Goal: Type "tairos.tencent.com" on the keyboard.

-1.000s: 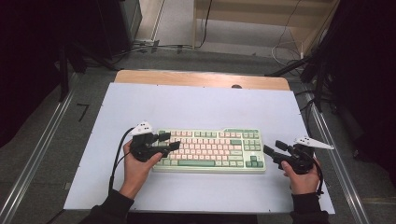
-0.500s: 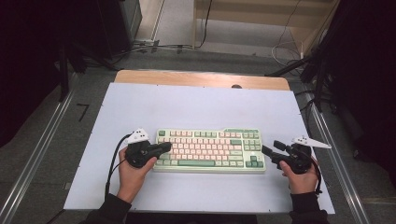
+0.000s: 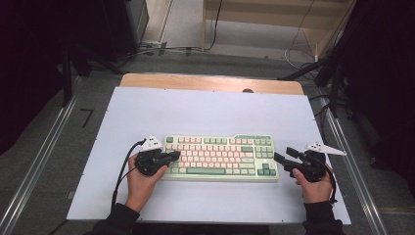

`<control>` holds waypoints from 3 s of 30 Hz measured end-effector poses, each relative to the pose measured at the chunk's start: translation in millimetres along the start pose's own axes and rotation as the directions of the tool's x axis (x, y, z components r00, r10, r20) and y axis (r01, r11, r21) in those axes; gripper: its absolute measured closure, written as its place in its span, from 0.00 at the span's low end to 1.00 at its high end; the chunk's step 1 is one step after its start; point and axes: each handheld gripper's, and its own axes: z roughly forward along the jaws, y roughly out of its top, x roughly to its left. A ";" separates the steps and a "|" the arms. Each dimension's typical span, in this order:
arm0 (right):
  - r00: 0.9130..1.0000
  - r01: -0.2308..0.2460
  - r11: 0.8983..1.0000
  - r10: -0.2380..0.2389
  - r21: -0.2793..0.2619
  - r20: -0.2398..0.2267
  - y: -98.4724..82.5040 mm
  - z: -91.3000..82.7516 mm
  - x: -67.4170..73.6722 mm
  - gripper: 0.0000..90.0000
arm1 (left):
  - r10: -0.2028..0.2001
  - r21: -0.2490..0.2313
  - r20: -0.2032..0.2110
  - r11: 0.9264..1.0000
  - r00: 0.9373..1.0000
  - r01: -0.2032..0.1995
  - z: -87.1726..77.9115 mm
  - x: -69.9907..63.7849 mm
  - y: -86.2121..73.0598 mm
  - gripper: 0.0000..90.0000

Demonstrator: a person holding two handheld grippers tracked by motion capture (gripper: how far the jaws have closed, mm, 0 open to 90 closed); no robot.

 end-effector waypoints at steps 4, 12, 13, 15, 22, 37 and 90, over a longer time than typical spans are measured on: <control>1.000 -0.003 1.000 0.003 -0.002 -0.001 -0.2 -1.2 -0.1 0.34 | 0.003 0.012 -0.001 1.000 1.000 -0.003 3.2 0.1 0.4 1.00; 1.000 0.001 1.000 -0.001 0.000 -0.001 -0.3 -0.8 0.5 0.34 | 0.007 0.038 -0.001 0.999 1.000 -0.007 7.2 -1.4 0.6 1.00; 1.000 -0.001 1.000 0.001 -0.001 0.000 -0.2 -0.7 0.3 0.34 | 0.004 0.029 0.003 1.000 1.000 -0.004 6.0 -1.3 0.8 1.00; 1.000 0.001 1.000 -0.001 0.001 -0.002 -0.2 -0.2 0.6 0.34 | -0.012 -0.066 0.042 0.998 0.999 0.015 -7.0 -1.4 4.4 0.91; 1.000 -0.001 1.000 0.001 -0.009 -0.005 0.7 -1.1 1.4 0.34 | -0.078 -0.191 0.034 0.978 0.996 0.083 -21.1 5.5 3.0 0.55; 0.997 0.053 0.999 -0.052 0.008 -0.061 12.0 22.4 31.0 0.34 | -0.143 -0.220 0.030 0.965 0.989 0.146 -23.4 14.5 -1.3 0.51; 0.939 0.271 0.954 -0.234 0.125 -0.251 31.1 108.2 127.7 0.97 | -0.145 -0.198 0.025 0.969 0.989 0.147 -17.8 14.0 -3.7 0.51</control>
